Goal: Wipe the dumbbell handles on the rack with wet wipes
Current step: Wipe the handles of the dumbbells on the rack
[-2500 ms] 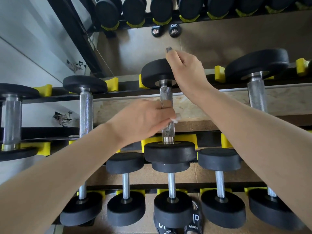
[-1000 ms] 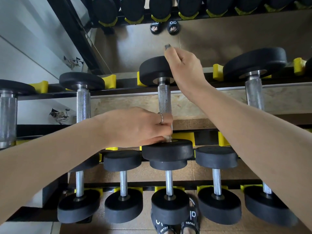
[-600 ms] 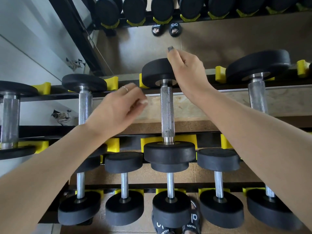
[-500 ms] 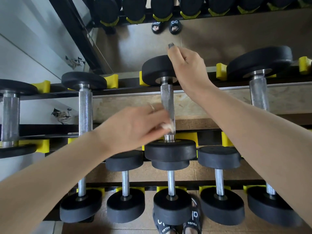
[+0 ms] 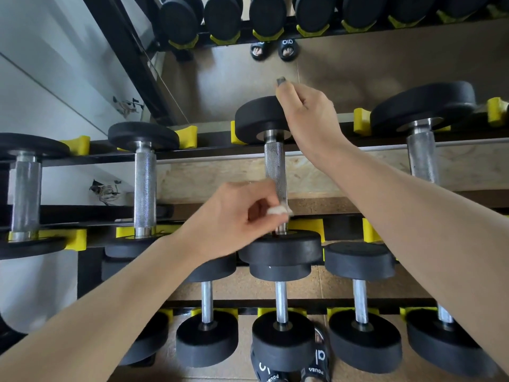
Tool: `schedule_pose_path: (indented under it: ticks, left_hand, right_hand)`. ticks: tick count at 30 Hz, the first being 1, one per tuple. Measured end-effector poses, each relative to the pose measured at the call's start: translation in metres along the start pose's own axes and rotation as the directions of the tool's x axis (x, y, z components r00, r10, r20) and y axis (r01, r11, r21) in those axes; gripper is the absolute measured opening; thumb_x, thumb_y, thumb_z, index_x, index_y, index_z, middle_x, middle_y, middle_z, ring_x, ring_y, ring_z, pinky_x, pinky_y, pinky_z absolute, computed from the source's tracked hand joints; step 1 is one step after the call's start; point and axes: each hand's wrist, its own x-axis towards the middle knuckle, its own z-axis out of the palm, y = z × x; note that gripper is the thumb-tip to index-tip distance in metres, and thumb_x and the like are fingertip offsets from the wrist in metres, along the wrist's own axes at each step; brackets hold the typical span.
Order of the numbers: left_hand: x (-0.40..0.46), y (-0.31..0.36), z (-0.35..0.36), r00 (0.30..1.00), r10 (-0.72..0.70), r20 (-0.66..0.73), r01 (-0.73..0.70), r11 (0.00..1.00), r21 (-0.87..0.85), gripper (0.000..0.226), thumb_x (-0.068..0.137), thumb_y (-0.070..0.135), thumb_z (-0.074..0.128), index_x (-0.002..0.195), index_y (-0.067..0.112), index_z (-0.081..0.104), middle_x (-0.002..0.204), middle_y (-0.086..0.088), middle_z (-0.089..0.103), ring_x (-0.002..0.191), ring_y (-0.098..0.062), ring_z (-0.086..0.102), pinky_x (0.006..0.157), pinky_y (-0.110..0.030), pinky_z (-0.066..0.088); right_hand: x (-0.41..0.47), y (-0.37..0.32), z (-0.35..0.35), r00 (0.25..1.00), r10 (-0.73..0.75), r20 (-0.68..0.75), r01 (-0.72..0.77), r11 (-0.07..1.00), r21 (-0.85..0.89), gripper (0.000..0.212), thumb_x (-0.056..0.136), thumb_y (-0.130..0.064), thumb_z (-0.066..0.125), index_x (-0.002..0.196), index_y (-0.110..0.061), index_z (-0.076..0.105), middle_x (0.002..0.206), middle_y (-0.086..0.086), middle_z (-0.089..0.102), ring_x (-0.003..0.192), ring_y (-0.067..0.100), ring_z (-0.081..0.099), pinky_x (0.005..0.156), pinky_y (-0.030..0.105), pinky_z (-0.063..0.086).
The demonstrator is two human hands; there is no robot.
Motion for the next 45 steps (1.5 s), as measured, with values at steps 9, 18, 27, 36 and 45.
schedule_pose_path:
  ticks: [9,18,27,36,45]
  left_hand:
    - [-0.003,-0.025,-0.011,0.962,-0.167,-0.217,0.191,0.977,0.095,0.030,0.096,0.037,0.063,0.082,0.013,0.051,0.061,0.005,0.049,0.054,-0.016,0.047,0.051,-0.030,0.041]
    - [0.006,-0.002,0.011,0.981,-0.182,0.064,0.181,0.983,0.014,0.033,0.088,0.048,0.068,0.081,0.021,0.051,0.064,0.006,0.056,0.059,-0.016,0.054,0.050,-0.032,0.045]
    - [0.000,0.003,0.014,0.965,-0.229,-0.128,0.225,0.973,-0.042,0.030,0.096,0.035,0.067,0.081,0.018,0.046,0.062,0.003,0.052,0.057,-0.018,0.049,0.052,-0.038,0.043]
    - [0.001,0.007,0.009,0.897,-0.402,0.182,0.434,0.880,-0.195,0.032,0.087,0.037,0.075,0.084,0.016,0.052,0.092,0.004,0.063,0.084,-0.007,0.059,0.076,-0.024,0.048]
    - [-0.001,0.003,0.015,0.954,-0.295,0.049,0.299,0.937,-0.178,0.033,0.096,0.027,0.068,0.073,0.019,0.045,0.074,0.009,0.043,0.065,-0.004,0.041,0.059,-0.014,0.035]
  right_hand:
    - [-0.002,-0.001,-0.002,1.000,0.002,0.015,-0.002,1.000,0.006,0.048,0.104,-0.038,0.039,0.061,-0.019,0.025,0.055,-0.008,0.027,0.052,0.005,0.027,0.051,0.026,0.018]
    - [-0.002,-0.002,-0.001,1.000,0.006,0.006,-0.006,1.000,0.007,0.048,0.104,-0.037,0.039,0.061,-0.019,0.025,0.055,-0.008,0.026,0.051,0.006,0.026,0.050,0.025,0.019]
    - [-0.003,-0.003,-0.002,1.000,0.017,-0.006,-0.017,1.000,0.003,0.050,0.104,-0.037,0.040,0.060,-0.020,0.025,0.052,-0.009,0.027,0.048,0.005,0.027,0.047,0.025,0.018]
    - [-0.003,-0.004,-0.001,1.000,0.021,-0.005,-0.021,1.000,0.010,0.050,0.104,-0.036,0.040,0.059,-0.020,0.026,0.048,-0.011,0.027,0.047,0.005,0.028,0.048,0.025,0.019]
    - [-0.002,-0.001,0.001,1.000,0.014,-0.017,-0.014,1.000,0.003,0.049,0.104,-0.036,0.039,0.060,-0.018,0.028,0.049,-0.010,0.028,0.048,0.004,0.029,0.047,0.022,0.021]
